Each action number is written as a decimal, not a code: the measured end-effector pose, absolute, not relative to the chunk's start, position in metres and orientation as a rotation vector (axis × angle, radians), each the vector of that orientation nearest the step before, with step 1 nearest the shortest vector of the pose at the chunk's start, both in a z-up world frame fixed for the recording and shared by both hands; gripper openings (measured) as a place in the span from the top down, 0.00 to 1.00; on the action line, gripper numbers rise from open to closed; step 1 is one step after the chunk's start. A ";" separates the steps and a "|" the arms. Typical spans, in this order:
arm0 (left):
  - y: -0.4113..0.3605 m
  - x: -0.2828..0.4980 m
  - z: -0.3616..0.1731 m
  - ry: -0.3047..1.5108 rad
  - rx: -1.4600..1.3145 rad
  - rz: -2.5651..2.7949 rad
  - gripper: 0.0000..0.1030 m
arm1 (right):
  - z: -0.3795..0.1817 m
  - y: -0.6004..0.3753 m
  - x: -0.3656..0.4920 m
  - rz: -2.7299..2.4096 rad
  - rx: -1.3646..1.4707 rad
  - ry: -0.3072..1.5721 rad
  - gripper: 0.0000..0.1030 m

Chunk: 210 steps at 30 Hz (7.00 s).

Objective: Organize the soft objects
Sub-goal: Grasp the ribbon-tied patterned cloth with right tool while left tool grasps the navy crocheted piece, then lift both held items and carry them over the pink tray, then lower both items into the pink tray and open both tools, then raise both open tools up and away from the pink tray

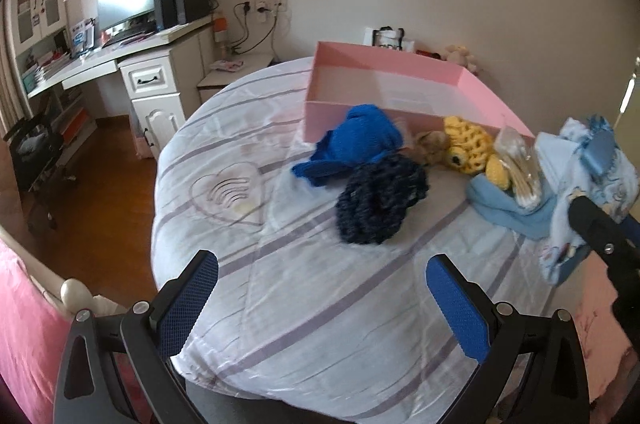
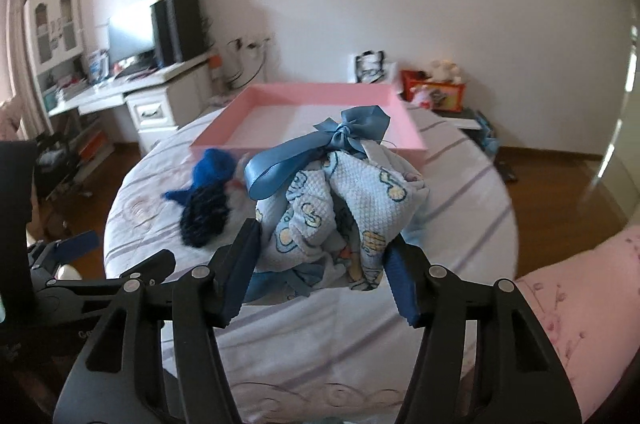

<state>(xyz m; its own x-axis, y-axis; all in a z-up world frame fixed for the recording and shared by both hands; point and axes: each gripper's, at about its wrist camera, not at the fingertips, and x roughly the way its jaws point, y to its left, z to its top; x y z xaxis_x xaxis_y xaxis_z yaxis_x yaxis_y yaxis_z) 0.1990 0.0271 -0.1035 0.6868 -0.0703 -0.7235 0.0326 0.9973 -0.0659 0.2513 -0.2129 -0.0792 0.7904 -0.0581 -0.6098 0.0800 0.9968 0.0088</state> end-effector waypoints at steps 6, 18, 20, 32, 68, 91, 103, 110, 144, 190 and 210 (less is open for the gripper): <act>0.010 0.222 -0.108 0.823 -0.028 -0.067 0.00 | -0.088 -0.240 0.260 -0.154 0.068 0.684 0.45; -0.021 0.281 -0.138 0.923 -0.001 -0.096 0.18 | -0.113 -0.265 0.286 -0.163 0.092 0.741 0.44; -0.024 0.287 -0.143 0.937 0.013 -0.097 0.33 | -0.117 -0.268 0.287 -0.164 0.096 0.747 0.44; -0.017 0.280 -0.139 0.926 0.010 -0.103 0.81 | -0.117 -0.270 0.290 -0.167 0.098 0.743 0.44; 0.023 0.075 -0.006 0.572 -0.026 -0.070 0.81 | -0.025 -0.198 0.173 -0.068 -0.001 0.475 0.44; 0.042 -0.052 0.023 0.397 -0.004 -0.108 0.81 | 0.019 -0.177 0.112 -0.050 -0.046 0.321 0.43; 0.040 -0.045 0.018 0.415 -0.003 -0.109 0.81 | 0.017 -0.181 0.117 -0.071 -0.032 0.331 0.43; 0.034 -0.029 0.022 0.425 0.000 -0.112 0.81 | 0.016 -0.180 0.121 -0.073 -0.027 0.336 0.43; -0.010 0.203 0.016 0.607 0.036 -0.121 0.81 | -0.027 -0.221 0.270 -0.127 0.047 0.477 0.43; -0.046 0.536 -0.065 0.815 0.075 -0.132 0.31 | -0.093 -0.265 0.424 -0.203 0.080 0.656 0.05; -0.036 0.496 -0.057 0.818 0.071 -0.114 0.30 | -0.099 -0.271 0.427 -0.217 0.089 0.714 0.00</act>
<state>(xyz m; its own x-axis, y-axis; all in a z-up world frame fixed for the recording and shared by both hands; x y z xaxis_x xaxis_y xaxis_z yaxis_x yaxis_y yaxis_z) 0.4962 -0.0356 -0.0570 0.6780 -0.0739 -0.7313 0.1290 0.9915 0.0194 0.4268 -0.2713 -0.0987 0.7341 -0.1667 -0.6583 0.2276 0.9737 0.0073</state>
